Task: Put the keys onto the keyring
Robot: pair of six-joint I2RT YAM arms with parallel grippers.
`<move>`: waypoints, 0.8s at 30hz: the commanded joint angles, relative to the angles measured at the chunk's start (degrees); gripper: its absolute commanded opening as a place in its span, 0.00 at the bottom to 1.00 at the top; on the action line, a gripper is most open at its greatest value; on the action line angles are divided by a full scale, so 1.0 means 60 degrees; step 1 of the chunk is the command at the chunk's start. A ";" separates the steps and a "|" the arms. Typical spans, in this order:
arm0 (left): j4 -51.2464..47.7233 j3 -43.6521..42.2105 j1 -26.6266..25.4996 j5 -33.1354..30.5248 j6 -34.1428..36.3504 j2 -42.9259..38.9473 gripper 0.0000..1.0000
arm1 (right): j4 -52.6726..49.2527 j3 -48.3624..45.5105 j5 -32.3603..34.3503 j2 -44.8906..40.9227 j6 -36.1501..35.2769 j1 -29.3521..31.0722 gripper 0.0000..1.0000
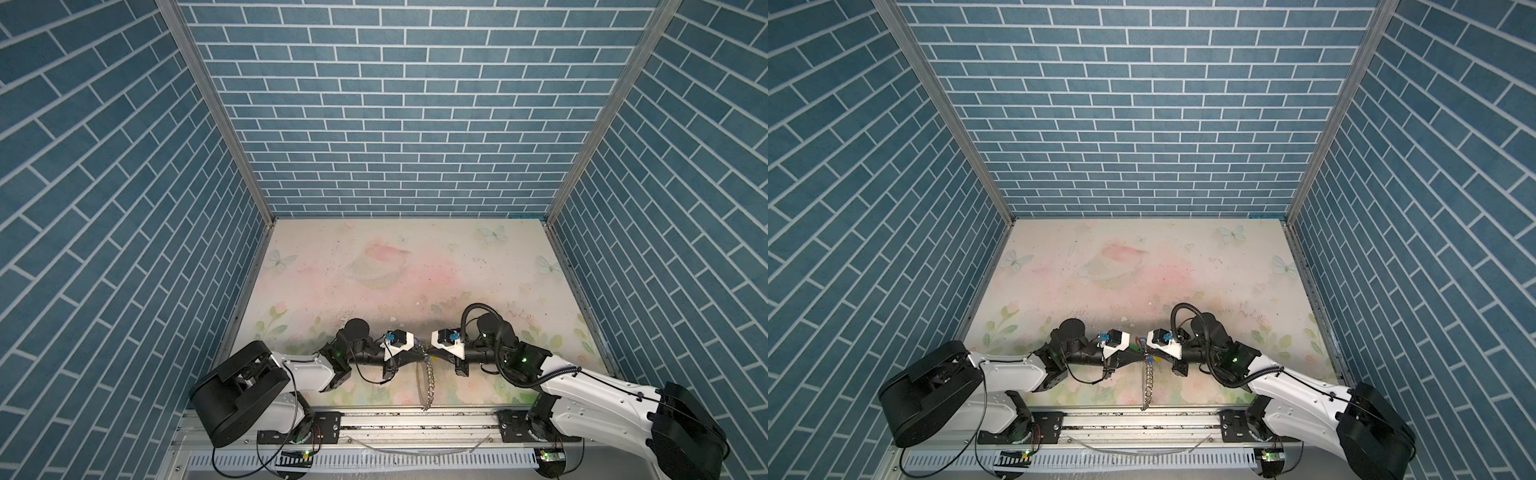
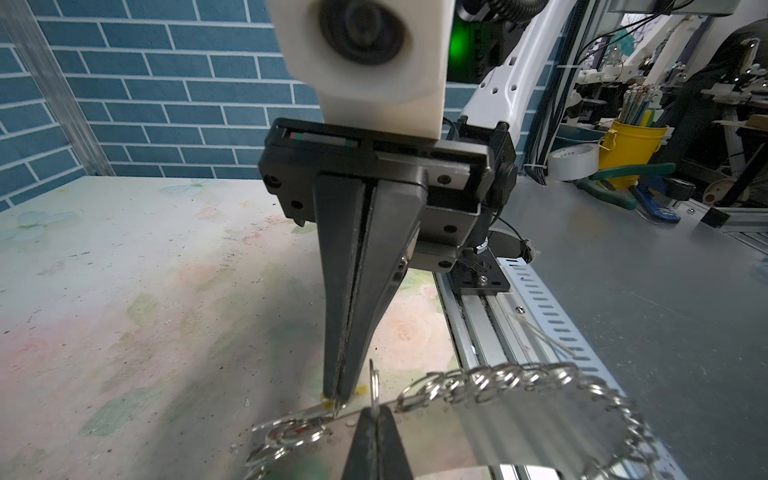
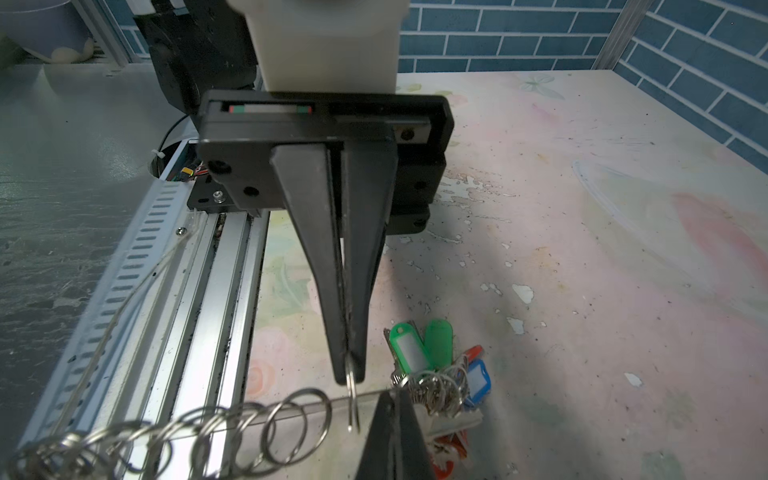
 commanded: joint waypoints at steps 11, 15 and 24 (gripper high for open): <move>0.0630 -0.0201 0.0000 -0.0501 0.0167 -0.0433 0.00 | 0.1833 -0.1107 0.0575 -0.1701 0.1081 0.0004 0.00; 0.2220 -0.0515 0.0045 -0.0886 -0.0352 0.0058 0.00 | 0.2440 -0.1442 0.0546 -0.1713 0.1271 0.0010 0.00; 0.2137 -0.0368 0.0059 -0.1009 -0.0599 0.0095 0.00 | 0.2794 -0.1625 0.0297 -0.1559 0.1155 0.0018 0.00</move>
